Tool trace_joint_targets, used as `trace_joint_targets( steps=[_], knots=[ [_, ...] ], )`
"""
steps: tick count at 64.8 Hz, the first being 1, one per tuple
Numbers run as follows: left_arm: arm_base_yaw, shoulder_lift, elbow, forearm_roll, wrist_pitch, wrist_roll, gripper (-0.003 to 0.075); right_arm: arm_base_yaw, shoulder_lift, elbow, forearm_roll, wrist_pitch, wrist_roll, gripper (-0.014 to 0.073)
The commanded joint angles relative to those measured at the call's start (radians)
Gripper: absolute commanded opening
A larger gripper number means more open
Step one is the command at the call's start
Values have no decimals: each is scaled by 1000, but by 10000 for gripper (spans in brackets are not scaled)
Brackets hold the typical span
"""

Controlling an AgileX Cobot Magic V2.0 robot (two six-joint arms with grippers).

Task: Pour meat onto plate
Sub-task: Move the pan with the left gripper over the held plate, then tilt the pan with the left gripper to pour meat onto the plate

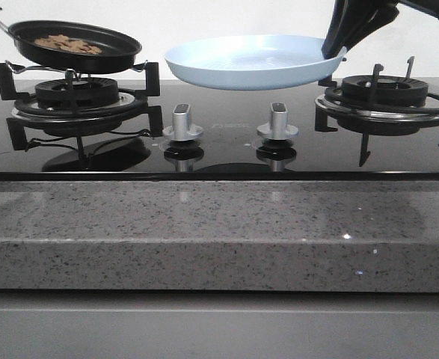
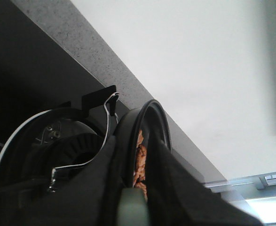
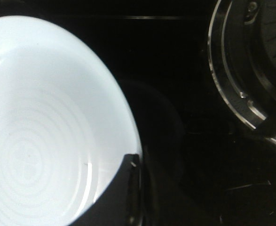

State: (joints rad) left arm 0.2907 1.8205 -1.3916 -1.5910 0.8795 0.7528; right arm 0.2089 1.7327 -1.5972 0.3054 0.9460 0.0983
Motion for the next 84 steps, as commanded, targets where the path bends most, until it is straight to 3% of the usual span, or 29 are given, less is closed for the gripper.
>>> trace_joint_targets(
  steps=[1, 30, 46, 63, 84],
  knots=[
    [-2, -100, -28, -83, 40, 2, -20, -7, -58, -26, 24, -48, -6, -71],
    [-46, -262, -28, -151, 37, 6, -20, -7, -58, -26, 24, -48, -6, -71],
    [-212, -271, -28, -192, -43, 65, -20, -7, -58, -26, 24, -48, -6, -71],
    [-438, -271, -28, -173, -248, 232, -20, -7, -58, -26, 24, -48, -6, -71],
    [-559, -271, -28, -166, -319, 481, -20, -7, -58, -26, 24, -48, -6, -71]
  ],
)
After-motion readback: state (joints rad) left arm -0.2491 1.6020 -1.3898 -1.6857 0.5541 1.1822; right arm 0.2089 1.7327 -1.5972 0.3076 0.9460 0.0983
